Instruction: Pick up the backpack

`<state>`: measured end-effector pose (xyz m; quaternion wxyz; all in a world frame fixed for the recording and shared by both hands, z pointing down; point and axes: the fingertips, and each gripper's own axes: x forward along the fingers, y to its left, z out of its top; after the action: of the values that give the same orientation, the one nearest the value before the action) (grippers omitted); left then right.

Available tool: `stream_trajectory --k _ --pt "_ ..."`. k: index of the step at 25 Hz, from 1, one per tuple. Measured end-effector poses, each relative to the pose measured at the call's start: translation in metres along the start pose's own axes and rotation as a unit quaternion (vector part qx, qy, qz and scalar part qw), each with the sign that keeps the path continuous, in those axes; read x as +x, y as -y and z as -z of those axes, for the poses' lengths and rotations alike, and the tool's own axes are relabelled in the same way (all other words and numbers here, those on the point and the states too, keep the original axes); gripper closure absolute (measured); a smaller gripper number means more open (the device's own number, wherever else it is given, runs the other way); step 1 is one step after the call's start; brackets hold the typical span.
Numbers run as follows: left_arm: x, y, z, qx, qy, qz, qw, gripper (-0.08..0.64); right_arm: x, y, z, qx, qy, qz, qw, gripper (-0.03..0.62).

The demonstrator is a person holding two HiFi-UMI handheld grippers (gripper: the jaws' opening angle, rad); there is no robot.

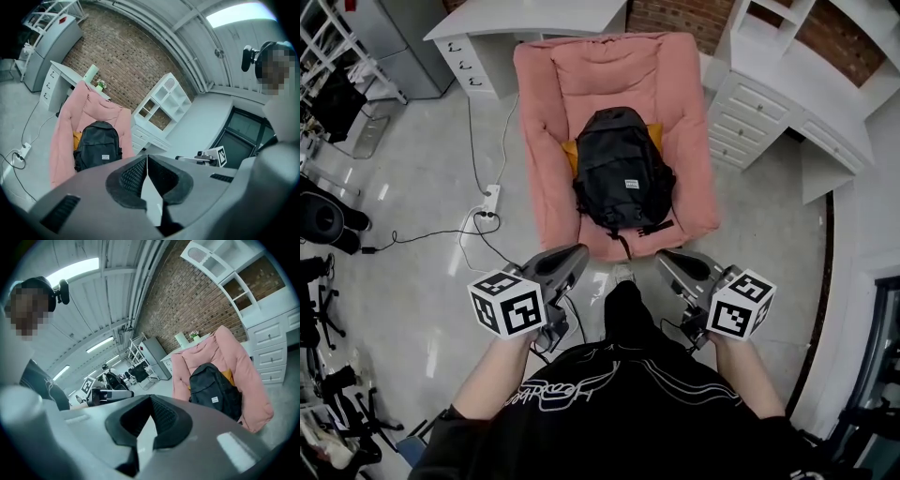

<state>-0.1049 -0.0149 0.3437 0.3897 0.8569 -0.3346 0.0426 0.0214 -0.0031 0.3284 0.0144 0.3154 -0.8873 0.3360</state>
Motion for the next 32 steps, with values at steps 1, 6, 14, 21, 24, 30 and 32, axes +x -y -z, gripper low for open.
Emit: stream_trajectory --k 1,6,14,21,24,30,32 --pt "0.005 -0.005 -0.003 -0.002 0.0 -0.004 1.0 0.557 0.002 0.007 -0.003 0.001 -0.002 0.0 1.0 0.586" --pt "0.034 -0.036 -0.02 -0.017 -0.007 -0.028 0.9994 0.557 0.024 0.051 -0.021 0.009 -0.01 0.002 1.0 0.586" --pt "0.087 -0.088 -0.036 -0.045 -0.024 -0.038 0.998 0.545 0.06 0.122 -0.042 0.024 -0.039 0.016 0.999 0.586" --pt "0.121 -0.146 -0.038 -0.07 -0.055 -0.057 0.9944 0.482 0.093 0.181 -0.042 0.056 -0.078 0.039 0.995 0.586" --pt "0.132 -0.174 -0.036 -0.073 -0.069 -0.07 0.9924 0.455 0.108 0.204 -0.036 0.046 -0.099 0.05 0.993 0.564" --pt "0.15 -0.223 -0.027 -0.061 -0.089 -0.11 0.988 0.401 0.128 0.244 -0.021 0.021 -0.146 0.084 0.986 0.437" --pt "0.16 -0.237 -0.024 -0.068 -0.097 -0.11 0.9868 0.369 0.135 0.261 -0.019 -0.008 -0.162 0.101 0.982 0.417"
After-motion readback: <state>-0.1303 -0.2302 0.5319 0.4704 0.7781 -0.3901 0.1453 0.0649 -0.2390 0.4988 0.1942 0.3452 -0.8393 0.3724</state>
